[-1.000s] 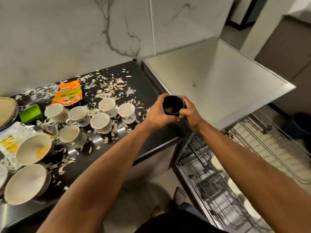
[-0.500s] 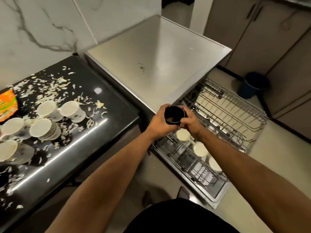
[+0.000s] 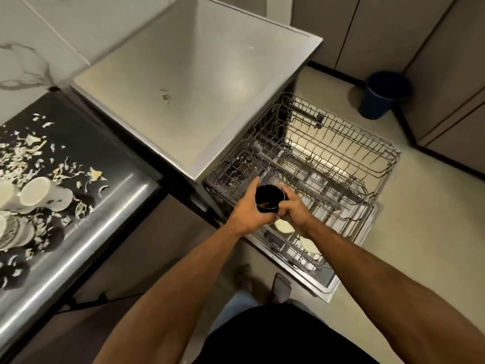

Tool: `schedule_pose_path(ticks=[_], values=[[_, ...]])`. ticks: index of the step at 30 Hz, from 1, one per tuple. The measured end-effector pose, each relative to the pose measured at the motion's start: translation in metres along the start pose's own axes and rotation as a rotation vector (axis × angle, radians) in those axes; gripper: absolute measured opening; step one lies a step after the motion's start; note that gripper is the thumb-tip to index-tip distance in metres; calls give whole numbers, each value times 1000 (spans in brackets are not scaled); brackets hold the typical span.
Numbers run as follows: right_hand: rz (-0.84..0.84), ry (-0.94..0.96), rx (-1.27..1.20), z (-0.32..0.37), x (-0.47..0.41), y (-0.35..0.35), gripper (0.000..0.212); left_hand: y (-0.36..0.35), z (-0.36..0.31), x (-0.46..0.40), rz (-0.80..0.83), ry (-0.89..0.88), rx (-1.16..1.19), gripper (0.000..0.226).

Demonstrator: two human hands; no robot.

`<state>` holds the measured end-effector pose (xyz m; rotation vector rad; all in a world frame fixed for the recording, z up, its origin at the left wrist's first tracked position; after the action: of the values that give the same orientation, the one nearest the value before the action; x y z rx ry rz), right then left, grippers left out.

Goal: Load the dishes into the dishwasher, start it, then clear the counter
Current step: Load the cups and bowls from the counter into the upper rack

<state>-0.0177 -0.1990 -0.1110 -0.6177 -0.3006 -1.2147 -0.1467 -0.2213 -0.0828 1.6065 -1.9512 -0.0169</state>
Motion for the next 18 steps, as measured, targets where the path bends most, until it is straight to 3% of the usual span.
schedule_pose_path(ticks=[5,8,10,18], values=[[-23,-98,-137,-26,-13,11,61,-13,26,-21,72,81,-25,122],[-80,-157,-272,-39,-25,12,47,-16,45,-32,68,128,-69,105],[-113,-189,-367,-46,-36,10,54,-15,55,-39,45,155,-106,89],[-88,-233,-436,-47,-77,-4,73,13,66,-71,34,166,-173,82]])
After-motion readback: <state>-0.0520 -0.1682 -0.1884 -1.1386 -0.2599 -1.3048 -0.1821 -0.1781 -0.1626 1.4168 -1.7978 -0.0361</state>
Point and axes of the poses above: each hand's wrist, its own x-axis away from the middle knuckle, its own y-axis out of the back of the hand, z = x × y, the point moved 4 cm from there along -x, towards the middle knuckle, and after that the axes turned 2 degrees about -x, right-handed, at the moved point
